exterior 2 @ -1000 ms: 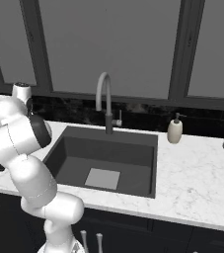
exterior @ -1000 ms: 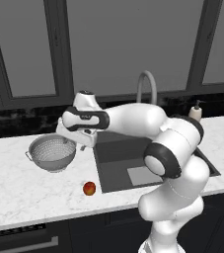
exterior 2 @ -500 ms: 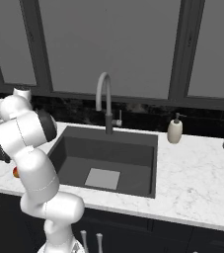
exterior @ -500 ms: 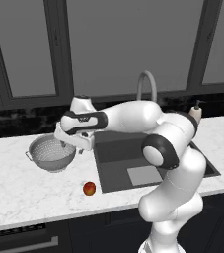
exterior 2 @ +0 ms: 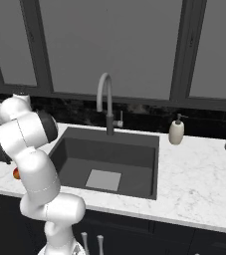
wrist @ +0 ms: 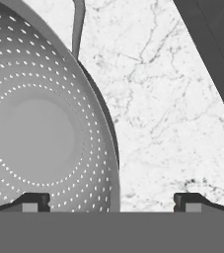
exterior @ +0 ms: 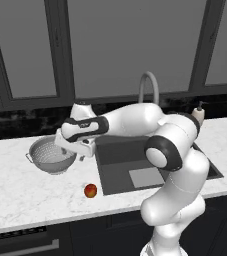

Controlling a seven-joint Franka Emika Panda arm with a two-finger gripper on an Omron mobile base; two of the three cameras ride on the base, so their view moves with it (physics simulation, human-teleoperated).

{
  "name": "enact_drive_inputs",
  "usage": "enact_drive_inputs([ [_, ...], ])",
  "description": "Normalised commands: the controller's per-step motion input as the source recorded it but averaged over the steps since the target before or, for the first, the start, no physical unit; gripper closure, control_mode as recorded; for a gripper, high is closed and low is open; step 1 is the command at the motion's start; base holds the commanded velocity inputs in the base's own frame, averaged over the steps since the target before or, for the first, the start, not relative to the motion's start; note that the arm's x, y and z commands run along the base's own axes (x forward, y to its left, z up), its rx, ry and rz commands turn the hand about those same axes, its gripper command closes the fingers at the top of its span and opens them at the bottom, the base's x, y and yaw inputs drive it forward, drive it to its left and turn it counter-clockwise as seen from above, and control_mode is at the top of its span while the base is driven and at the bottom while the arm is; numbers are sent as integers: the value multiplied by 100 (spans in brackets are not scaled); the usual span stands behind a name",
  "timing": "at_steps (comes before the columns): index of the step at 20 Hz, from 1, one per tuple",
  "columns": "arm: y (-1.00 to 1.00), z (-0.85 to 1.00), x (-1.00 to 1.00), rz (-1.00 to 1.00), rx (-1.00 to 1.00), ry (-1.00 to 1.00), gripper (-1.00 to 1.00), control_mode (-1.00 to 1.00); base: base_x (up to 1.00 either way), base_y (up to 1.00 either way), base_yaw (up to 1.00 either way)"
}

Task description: Put the colander in the sink, put the apple in the colander, and turn on the sink faucet and pour water over the colander.

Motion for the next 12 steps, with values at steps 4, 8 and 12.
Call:
enact_drive_inputs([
  [4,0,-25,0,0,0,0,-100,-100,0,0,0],
  [8,0,-30,0,0,0,0,100,-100,0,0,0],
  [12,-1,-23,4,0,-1,0,100,-100,0,0,0],
])
